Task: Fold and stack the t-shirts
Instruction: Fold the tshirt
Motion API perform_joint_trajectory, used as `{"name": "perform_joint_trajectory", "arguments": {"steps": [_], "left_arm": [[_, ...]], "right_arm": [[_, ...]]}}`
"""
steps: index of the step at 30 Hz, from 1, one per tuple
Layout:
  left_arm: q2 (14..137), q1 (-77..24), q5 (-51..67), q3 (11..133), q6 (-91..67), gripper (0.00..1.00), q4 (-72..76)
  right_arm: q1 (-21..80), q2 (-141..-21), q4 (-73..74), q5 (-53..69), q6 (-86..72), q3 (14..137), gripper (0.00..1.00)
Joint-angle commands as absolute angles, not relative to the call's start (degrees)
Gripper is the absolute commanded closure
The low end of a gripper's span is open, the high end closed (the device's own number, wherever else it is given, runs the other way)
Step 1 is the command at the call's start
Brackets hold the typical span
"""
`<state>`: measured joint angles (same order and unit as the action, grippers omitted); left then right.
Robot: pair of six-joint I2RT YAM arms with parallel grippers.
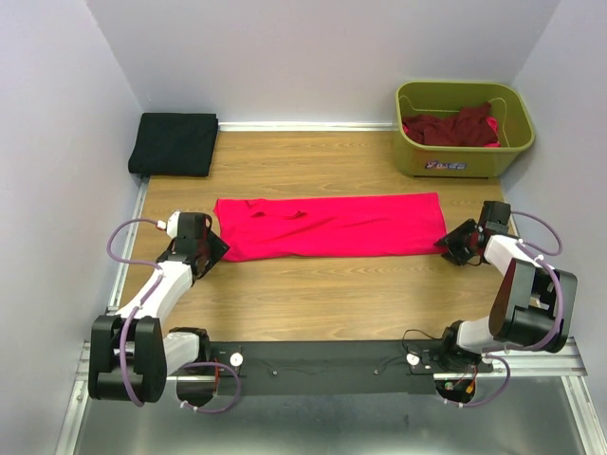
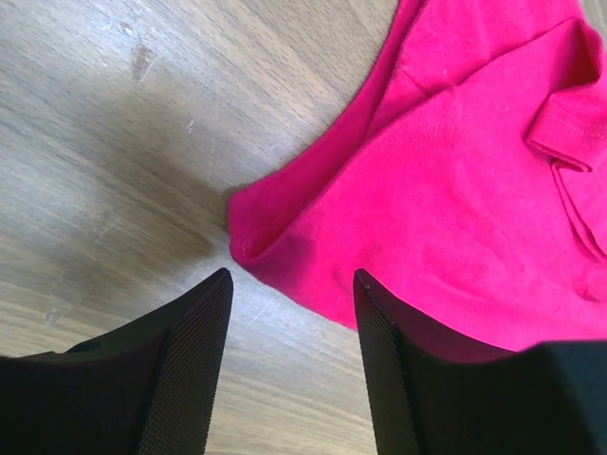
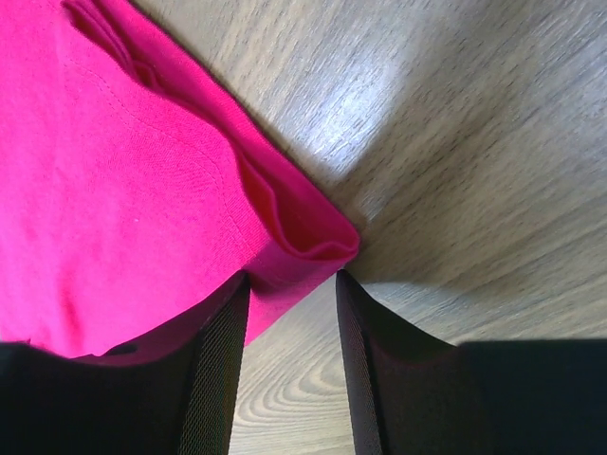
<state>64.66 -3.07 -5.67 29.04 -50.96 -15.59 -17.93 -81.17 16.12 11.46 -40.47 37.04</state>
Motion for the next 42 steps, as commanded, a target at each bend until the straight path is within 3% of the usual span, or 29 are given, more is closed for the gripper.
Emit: {"name": "perform_joint_trajectory", "arguments": {"steps": [1, 5, 12, 15, 18, 19, 31, 32, 36, 39, 42], "left_arm": [[65.74, -2.72, -6.59, 27.95, -53.52, 0.40, -12.57], [68.81, -2.72, -7.29, 28.39, -53.79, 0.44, -10.46], [72.07, -2.46, -8.61, 28.48, -54.05, 0.55, -9.67], [71.28, -1.50, -10.19, 28.21, -53.70, 0.69, -10.63], [70.40, -0.44, -11.25, 28.13, -52.56, 0.98, -11.78], [70.14, 1.30, -11.25, 28.30, -52.12, 1.00, -12.30], [68.03, 5.45, -7.65, 28.30, -50.62, 0.99, -18.46], [67.85, 5.54, -7.21, 28.30, -50.80, 0.96, -18.89], [66.54, 5.45, -4.84, 28.13, -50.98, 0.79, -20.04], [62.16, 5.45, -4.22, 29.08, -50.37, 0.56, -22.75], [59.16, 5.45, -5.01, 30.84, -48.09, 0.42, -25.13]], "right_arm": [[-18.54, -82.09, 17.23, 10.55, -39.55, 35.16, 0.52], [-18.89, -82.35, 17.23, 10.46, -39.11, 35.07, 0.52], [-19.51, -82.71, 17.23, 10.28, -38.76, 35.24, 0.63], [-20.21, -82.44, 17.31, 9.23, -38.50, 35.16, 0.73], [-21.79, -81.92, 17.93, 9.05, -38.41, 35.24, 0.93], [-22.06, -81.48, 18.45, 8.62, -38.50, 35.24, 0.98], [-25.84, -77.96, 26.89, 6.23, -37.18, 34.54, 0.99], [-25.75, -77.87, 27.50, 6.68, -37.00, 34.19, 0.96], [-25.84, -76.64, 28.21, 8.34, -34.82, 34.36, 0.71], [-25.75, -74.19, 29.87, 10.02, -33.14, 36.20, 0.50], [-25.58, -71.03, 31.72, 10.28, -30.95, 38.14, 0.45]]}}
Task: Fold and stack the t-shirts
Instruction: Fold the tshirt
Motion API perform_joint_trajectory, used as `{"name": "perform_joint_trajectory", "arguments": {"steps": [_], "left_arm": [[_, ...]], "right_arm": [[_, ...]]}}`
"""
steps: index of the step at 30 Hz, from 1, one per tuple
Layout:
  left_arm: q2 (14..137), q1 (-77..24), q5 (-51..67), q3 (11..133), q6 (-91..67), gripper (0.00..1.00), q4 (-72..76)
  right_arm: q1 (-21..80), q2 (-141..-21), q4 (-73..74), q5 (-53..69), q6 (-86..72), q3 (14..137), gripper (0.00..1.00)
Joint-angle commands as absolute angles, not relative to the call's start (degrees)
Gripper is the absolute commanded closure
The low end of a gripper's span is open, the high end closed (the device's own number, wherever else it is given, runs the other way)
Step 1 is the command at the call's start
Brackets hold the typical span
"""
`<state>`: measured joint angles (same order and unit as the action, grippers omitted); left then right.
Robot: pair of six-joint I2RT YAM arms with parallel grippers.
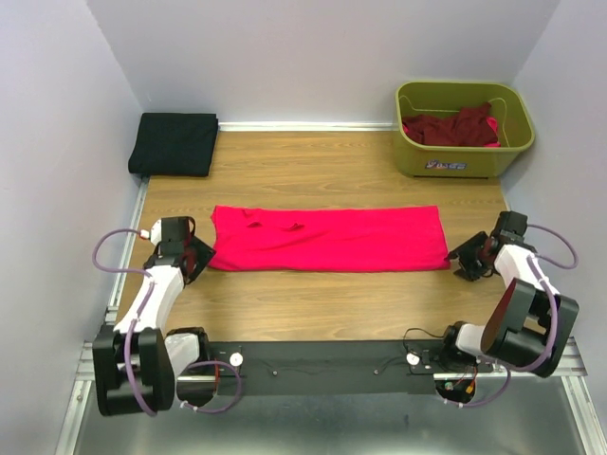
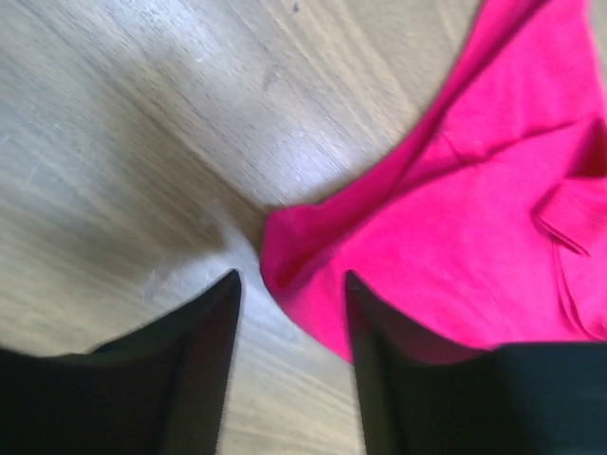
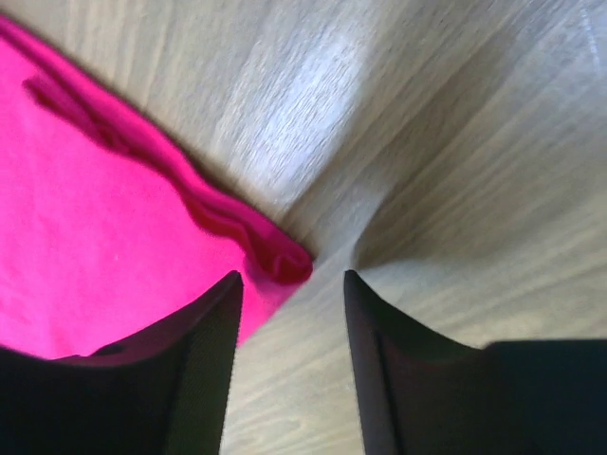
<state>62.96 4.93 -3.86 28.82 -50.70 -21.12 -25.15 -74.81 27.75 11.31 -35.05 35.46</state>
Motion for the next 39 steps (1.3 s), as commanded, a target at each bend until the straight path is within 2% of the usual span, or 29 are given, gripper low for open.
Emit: {"name": "perform_joint_trajectory", "arguments": {"steps": [1, 6, 10, 16, 22, 32, 39], "left_arm": [[58.19, 5.54, -5.44, 32.33, -47.47, 0.37, -26.44], [53.44, 5.36, -7.82, 37.87, -44.39, 0.36, -29.09], [54.49, 3.34, -3.09, 40.78, -39.74, 0.36, -23.49], [66.06, -1.83, 3.42, 43.58, -38.50, 0.39, -17.76], [76.44, -6.58, 2.72, 47.02, -38.32, 0.43, -13.73], [89.11, -9.40, 1.41, 50.97, -39.37, 0.44, -9.85], [93.07, -10.46, 1.23, 53.00, -39.38, 0.44, -9.14]], "right_arm": [[-24.71, -70.41, 32.25, 9.85, -30.24, 39.71, 0.41], [-15.58, -68.12, 33.84, 5.55, -26.64, 46.57, 0.37], [-0.11, -70.12, 31.91, 4.30, -22.33, 53.69, 0.37], [19.64, -79.35, 24.97, 9.57, -15.49, 62.56, 0.38], [32.32, -92.44, 20.39, 11.51, -6.71, 71.26, 0.39], [38.05, -109.59, 18.98, 12.04, 3.33, 83.31, 0.45], [40.16, -117.59, 19.07, 12.39, 6.94, 89.38, 0.47]]}}
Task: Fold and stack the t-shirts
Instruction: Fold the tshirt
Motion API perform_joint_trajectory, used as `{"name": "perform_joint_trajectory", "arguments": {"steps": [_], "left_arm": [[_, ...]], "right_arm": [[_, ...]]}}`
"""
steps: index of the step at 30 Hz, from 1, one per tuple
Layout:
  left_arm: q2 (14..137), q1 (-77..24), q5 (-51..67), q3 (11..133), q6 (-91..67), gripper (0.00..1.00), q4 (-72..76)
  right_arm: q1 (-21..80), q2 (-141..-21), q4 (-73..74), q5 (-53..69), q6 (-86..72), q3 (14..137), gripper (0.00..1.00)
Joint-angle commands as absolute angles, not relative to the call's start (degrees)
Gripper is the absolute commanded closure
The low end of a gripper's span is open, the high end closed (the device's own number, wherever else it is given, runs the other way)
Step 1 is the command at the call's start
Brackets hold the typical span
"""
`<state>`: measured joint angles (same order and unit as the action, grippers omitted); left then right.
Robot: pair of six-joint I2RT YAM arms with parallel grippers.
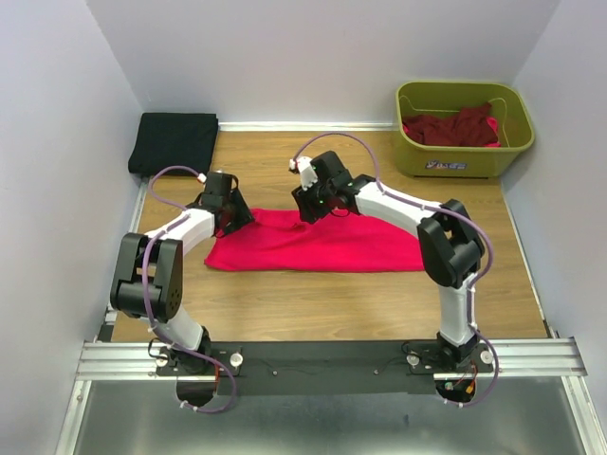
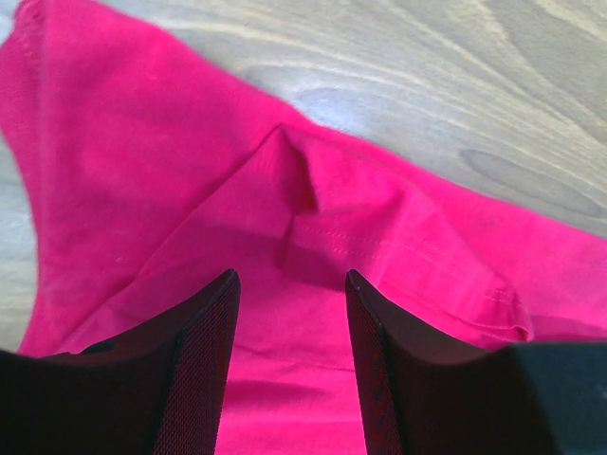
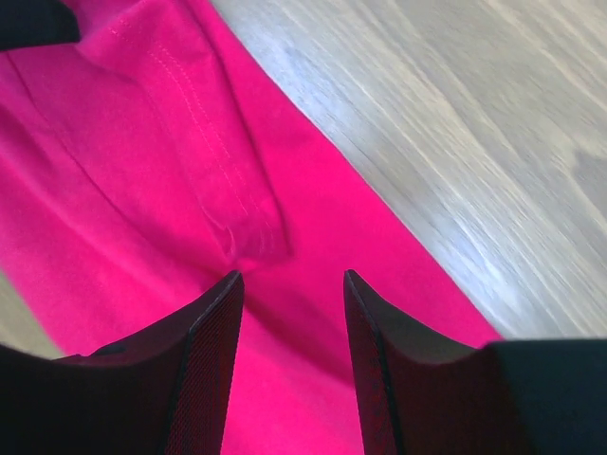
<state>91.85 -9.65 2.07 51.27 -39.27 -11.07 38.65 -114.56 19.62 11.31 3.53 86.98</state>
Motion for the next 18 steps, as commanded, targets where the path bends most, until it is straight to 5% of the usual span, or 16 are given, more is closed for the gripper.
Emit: {"name": "perform_joint_trajectory", "arguments": {"steps": [1, 18], "left_arm": [[93.42, -10.63, 1.32, 53.17, -39.46, 0.44, -9.05], [93.87, -11.34, 0.44, 52.56, -39.11, 0.44, -8.79]], "right_arm": [[40.60, -118.21, 19.07, 12.91, 7.29, 90.17, 0.47], [43.50, -122.08, 19.07, 13.36, 10.46, 91.67, 0.49]]}}
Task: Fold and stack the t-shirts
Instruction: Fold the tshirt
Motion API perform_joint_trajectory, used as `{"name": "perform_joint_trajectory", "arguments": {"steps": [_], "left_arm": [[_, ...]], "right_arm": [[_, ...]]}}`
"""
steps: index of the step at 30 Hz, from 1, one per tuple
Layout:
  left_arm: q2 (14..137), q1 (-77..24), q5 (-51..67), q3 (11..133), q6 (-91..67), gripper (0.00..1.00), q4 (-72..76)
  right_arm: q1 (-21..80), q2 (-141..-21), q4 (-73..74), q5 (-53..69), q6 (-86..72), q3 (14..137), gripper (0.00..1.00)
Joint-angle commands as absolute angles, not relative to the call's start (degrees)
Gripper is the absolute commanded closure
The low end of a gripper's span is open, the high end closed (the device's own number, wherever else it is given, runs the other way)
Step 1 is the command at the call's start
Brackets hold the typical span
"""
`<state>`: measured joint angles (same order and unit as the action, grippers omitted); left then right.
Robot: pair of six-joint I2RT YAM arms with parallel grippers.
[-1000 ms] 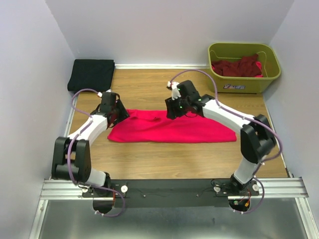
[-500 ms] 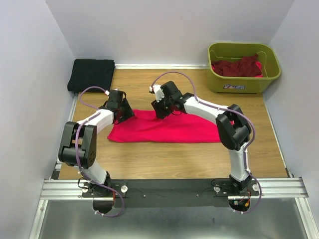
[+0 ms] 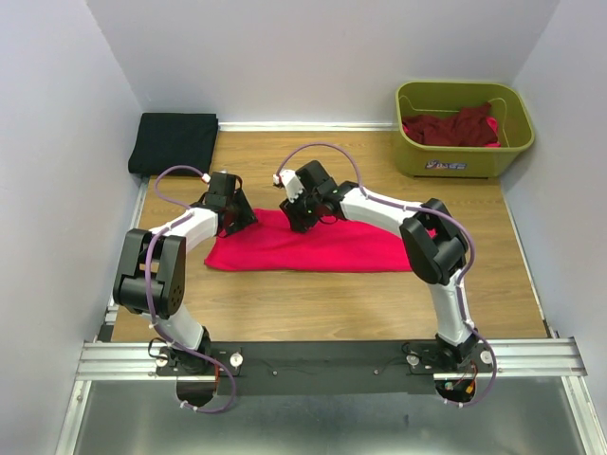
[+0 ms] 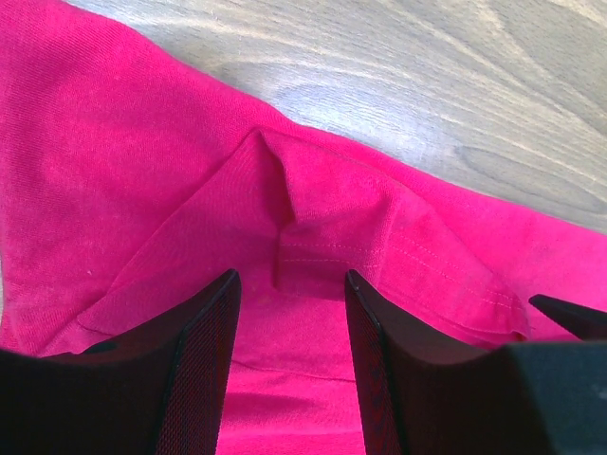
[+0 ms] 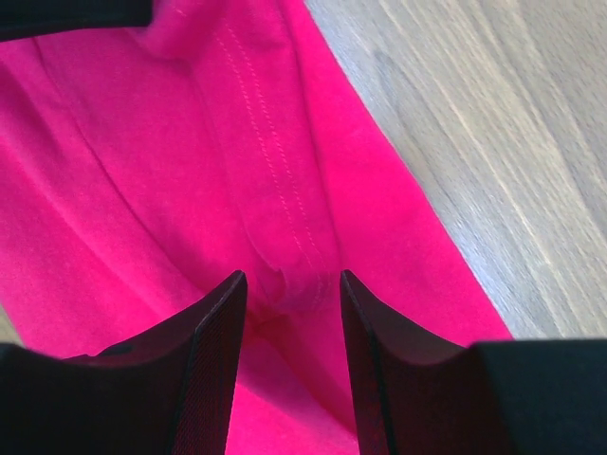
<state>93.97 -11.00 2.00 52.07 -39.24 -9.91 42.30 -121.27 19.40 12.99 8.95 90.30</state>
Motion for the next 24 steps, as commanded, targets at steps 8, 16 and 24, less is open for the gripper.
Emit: {"name": "perform_joint_trajectory", "arguments": {"steps": [8, 16, 24], "left_arm": [[94.05, -11.43, 0.44, 53.00, -38.94, 0.44, -8.96], [93.34, -11.43, 0.44, 52.38, -39.64, 0.43, -9.05], [94.13, -11.51, 0.44, 52.65, -40.78, 0.46, -8.61]], "right_arm": [[43.59, -123.31, 18.99, 10.99, 11.34, 91.93, 0.68], [43.59, -124.01, 18.54, 8.97, 9.06, 92.81, 0.99], [43.59, -124.54, 17.93, 9.93, 7.56, 92.99, 0.99]]}}
